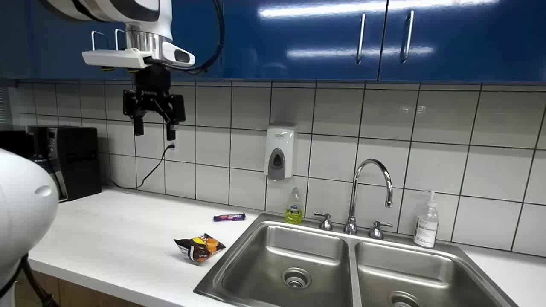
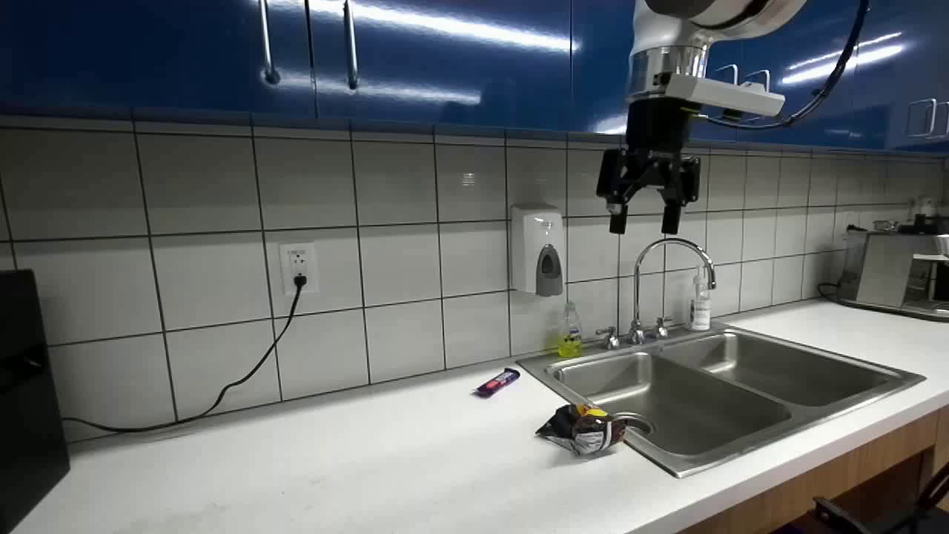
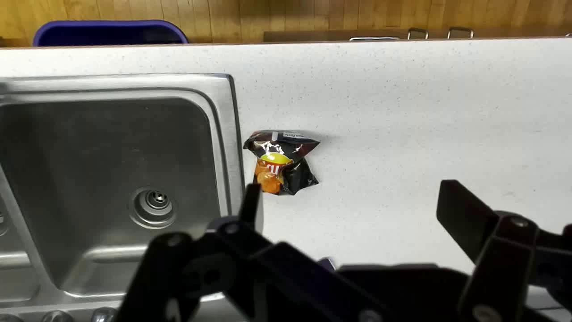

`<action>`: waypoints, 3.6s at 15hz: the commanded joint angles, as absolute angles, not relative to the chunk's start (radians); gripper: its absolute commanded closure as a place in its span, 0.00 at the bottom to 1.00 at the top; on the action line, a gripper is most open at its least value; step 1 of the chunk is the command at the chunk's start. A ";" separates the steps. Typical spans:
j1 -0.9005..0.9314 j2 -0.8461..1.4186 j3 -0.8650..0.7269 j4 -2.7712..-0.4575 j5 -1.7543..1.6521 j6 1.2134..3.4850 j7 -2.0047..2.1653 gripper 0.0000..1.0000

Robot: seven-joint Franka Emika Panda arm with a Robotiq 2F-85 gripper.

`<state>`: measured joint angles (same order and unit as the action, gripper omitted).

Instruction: Place the bag of chips in the sink.

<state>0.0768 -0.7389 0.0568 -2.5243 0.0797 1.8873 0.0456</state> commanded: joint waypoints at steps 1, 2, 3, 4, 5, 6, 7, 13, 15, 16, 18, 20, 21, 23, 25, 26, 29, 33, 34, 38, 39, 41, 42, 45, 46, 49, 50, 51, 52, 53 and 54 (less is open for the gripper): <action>0.073 -0.737 0.060 -2.522 0.082 1.885 0.043 0.00; 0.073 -0.737 0.060 -2.522 0.082 1.885 0.043 0.00; 0.073 -0.737 0.060 -2.522 0.082 1.885 0.043 0.00; 0.073 -0.737 0.060 -2.522 0.082 1.885 0.043 0.00; 0.073 -0.737 0.060 -2.522 0.082 1.885 0.043 0.00; 0.073 -0.737 0.060 -2.522 0.082 1.885 0.043 0.00; 0.066 -0.721 0.065 -2.516 0.069 1.881 0.048 0.00; 0.038 -0.627 0.073 -2.522 0.010 1.863 0.072 0.00; 0.034 -0.613 0.072 -2.539 -0.001 1.865 0.080 0.00; 0.038 -0.613 0.062 -2.553 0.016 1.884 0.078 0.00; 0.037 -0.614 0.060 -2.582 0.024 1.926 0.086 0.00; 0.039 -0.609 0.057 -2.614 0.027 1.975 0.085 0.00; 0.042 -0.605 0.054 -2.632 0.032 2.001 0.078 0.00; 0.044 -0.595 0.055 -2.667 0.029 2.051 0.075 0.00; 0.046 -0.578 0.056 -2.702 0.028 2.105 0.070 0.00; 0.047 -0.562 0.056 -2.716 0.026 2.129 0.067 0.00; 0.058 -0.515 0.058 -2.744 0.027 2.199 0.055 0.00; 0.071 -0.421 0.063 -2.753 0.025 2.316 0.049 0.00; 0.073 -0.391 0.066 -2.748 0.021 2.345 0.049 0.00; 0.079 -0.266 0.070 -2.713 0.010 2.457 0.042 0.00; 0.077 -0.234 0.070 -2.700 0.007 2.479 0.038 0.00; 0.074 -0.174 0.071 -2.673 -0.001 2.515 0.038 0.00; 0.074 -0.141 0.069 -2.652 -0.002 2.526 0.033 0.00; 0.073 -0.053 0.068 -2.587 -0.014 2.544 0.025 0.00; 0.073 -0.022 0.067 -2.560 -0.022 2.547 0.023 0.00; 0.070 0.054 0.061 -2.486 -0.048 2.541 0.020 0.00; 0.069 0.075 0.059 -2.464 -0.056 2.537 0.021 0.00; 0.068 0.098 0.055 -2.441 -0.066 2.534 0.021 0.00; 0.067 0.121 0.050 -2.417 -0.074 2.525 0.022 0.00; 0.067 0.143 0.045 -2.394 -0.082 2.519 0.025 0.00; 0.066 0.166 0.039 -2.371 -0.089 2.503 0.028 0.00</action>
